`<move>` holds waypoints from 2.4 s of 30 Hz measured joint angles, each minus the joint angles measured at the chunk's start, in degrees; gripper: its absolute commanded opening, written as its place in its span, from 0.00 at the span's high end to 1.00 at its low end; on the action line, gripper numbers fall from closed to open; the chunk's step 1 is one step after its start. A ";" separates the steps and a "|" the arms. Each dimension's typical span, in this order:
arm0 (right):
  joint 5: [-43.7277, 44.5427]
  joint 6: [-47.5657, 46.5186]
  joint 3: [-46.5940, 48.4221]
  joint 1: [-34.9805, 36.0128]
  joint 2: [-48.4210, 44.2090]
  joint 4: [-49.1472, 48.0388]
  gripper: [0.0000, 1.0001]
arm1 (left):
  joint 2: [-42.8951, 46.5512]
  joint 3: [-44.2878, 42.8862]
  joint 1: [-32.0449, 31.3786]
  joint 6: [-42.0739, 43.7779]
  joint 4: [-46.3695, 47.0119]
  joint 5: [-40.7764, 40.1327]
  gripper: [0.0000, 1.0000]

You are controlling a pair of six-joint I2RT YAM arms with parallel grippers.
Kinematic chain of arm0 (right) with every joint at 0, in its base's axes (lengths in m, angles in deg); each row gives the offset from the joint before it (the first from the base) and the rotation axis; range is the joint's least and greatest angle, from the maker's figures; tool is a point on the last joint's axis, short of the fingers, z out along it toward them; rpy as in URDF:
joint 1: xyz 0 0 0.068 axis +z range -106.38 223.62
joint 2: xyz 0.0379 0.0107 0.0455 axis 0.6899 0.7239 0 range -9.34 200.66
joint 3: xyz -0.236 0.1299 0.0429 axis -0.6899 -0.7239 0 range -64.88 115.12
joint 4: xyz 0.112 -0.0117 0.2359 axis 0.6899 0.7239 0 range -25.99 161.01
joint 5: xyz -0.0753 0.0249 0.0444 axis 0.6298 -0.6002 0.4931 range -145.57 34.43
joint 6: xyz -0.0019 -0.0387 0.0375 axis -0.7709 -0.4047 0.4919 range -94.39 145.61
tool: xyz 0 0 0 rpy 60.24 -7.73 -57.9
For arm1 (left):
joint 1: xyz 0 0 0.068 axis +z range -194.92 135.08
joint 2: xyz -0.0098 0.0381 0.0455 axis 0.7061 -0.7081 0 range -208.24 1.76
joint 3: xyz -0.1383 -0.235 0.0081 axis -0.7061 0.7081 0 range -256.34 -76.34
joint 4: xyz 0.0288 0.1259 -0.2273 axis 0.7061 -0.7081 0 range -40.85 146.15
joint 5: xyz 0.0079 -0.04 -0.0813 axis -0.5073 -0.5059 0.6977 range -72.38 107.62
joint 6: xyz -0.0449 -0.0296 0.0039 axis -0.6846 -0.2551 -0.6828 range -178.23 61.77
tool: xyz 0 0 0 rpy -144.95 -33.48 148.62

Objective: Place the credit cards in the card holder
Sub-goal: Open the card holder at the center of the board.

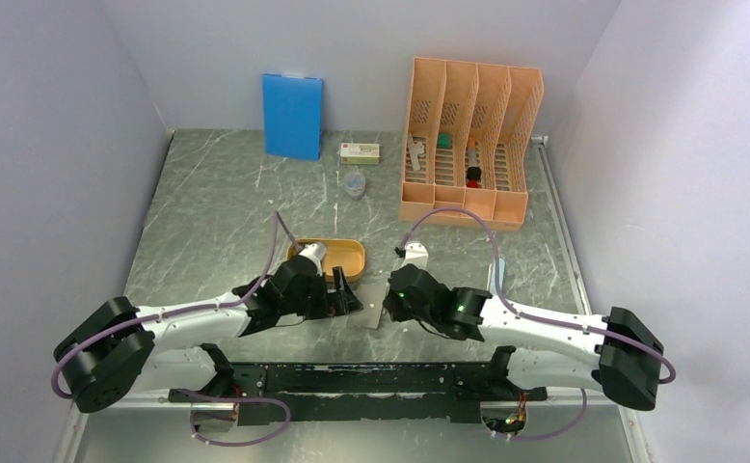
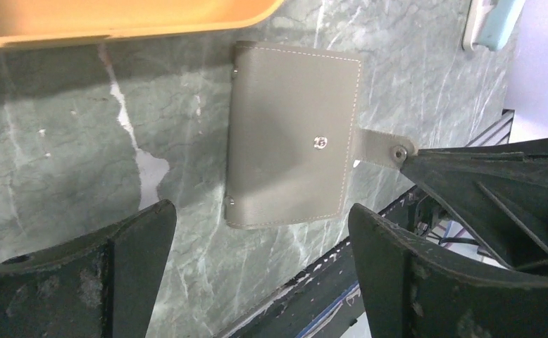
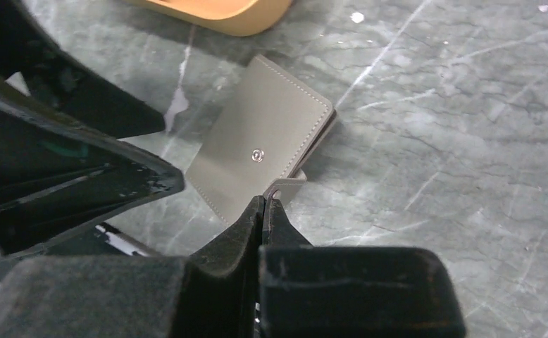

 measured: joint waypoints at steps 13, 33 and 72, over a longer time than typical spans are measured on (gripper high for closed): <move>-6.75 -3.02 -3.56 0.00 -6.25 -6.95 1.00 | -4.57 -5.84 -2.86 1.97 -1.84 -0.33 0.04; -8.26 -4.94 -5.42 -0.04 -10.86 -8.92 1.00 | -7.93 -7.78 -3.50 2.10 -1.73 -0.81 0.55; 0.66 6.49 -8.76 -0.09 -16.48 0.09 1.00 | 6.91 4.09 -3.50 -5.20 -13.99 -12.31 0.95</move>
